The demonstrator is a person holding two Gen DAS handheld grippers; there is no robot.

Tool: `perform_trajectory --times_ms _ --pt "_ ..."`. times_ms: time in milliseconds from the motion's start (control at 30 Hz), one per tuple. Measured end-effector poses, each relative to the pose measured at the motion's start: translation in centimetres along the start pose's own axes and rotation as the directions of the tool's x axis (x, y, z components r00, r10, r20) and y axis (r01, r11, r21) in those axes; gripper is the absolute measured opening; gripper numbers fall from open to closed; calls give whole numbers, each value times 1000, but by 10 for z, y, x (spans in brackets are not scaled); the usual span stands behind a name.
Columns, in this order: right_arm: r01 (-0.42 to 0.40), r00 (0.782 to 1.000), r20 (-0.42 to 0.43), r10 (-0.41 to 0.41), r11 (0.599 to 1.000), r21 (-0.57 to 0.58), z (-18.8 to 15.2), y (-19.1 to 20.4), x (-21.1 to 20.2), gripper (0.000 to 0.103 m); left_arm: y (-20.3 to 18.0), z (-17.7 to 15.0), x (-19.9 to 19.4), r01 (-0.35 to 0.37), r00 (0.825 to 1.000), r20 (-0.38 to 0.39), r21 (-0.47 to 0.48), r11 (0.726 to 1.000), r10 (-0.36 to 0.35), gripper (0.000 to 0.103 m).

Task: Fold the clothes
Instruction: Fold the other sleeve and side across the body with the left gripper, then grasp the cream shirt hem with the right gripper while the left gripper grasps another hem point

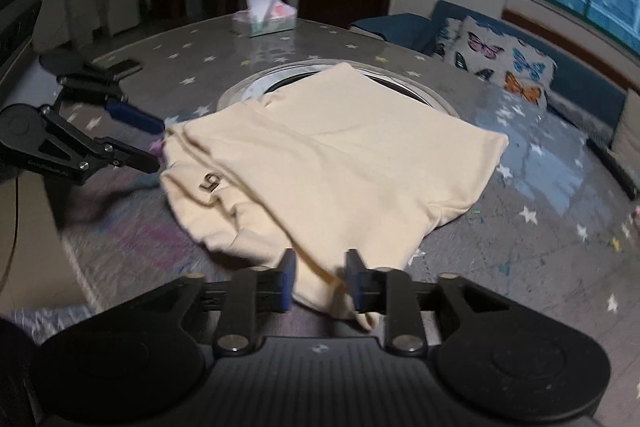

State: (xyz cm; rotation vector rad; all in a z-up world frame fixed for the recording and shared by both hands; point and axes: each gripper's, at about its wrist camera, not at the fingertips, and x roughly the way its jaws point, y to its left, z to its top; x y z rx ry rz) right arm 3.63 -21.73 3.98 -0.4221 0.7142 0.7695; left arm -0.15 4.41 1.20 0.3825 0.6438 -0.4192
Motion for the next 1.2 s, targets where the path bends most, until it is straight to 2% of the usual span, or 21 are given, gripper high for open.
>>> perform_trajectory --times_ms 67,200,267,300,333,400,600,733,800,867,967,1033,1200 --pt "-2 1000 -7 2 999 -45 -2 5 -2 34 -10 -3 2 10 1000 3 53 999 -10 48" --pt "0 1000 -9 -1 992 -125 -6 16 1 43 -30 -6 17 -9 1000 26 146 989 5 48" --pt "1 1000 -9 -3 986 -164 -8 22 2 52 -34 -5 21 -17 999 48 161 987 10 47" --pt "2 1000 -9 -3 983 -184 -9 25 3 55 -34 -3 23 -14 999 53 156 988 6 42" --pt "2 1000 -10 -4 979 -204 -10 28 4 55 -33 0 24 -10 998 58 148 989 2 29" --pt "2 1000 -2 -2 973 -231 -11 31 5 62 -27 5 26 -3 998 64 121 993 -5 12" --pt "-5 999 42 17 962 -273 -4 35 16 65 3 31 29 42 995 97 -17 999 -40 8" --pt "-3 998 65 18 973 -232 4 28 31 55 19 46 39 71 993 105 -91 993 -61 8" --pt "-17 998 63 30 981 -195 8 23 35 26 22 48 43 71 993 104 -102 992 -61 8" --pt "-50 997 56 57 991 -125 14 13 37 17 24 46 44 76 993 100 -108 991 -66 9" --pt "-82 995 60 84 996 -34 23 -4 34 12 23 36 37 70 994 96 -104 992 -60 15" --pt "-99 993 63 98 995 11 29 -12 32 11 20 28 32 48 995 87 -94 994 -40 31" --pt "-119 991 74 114 991 62 40 -24 31 10 3 10 28 -36 996 79 -1 999 36 40"
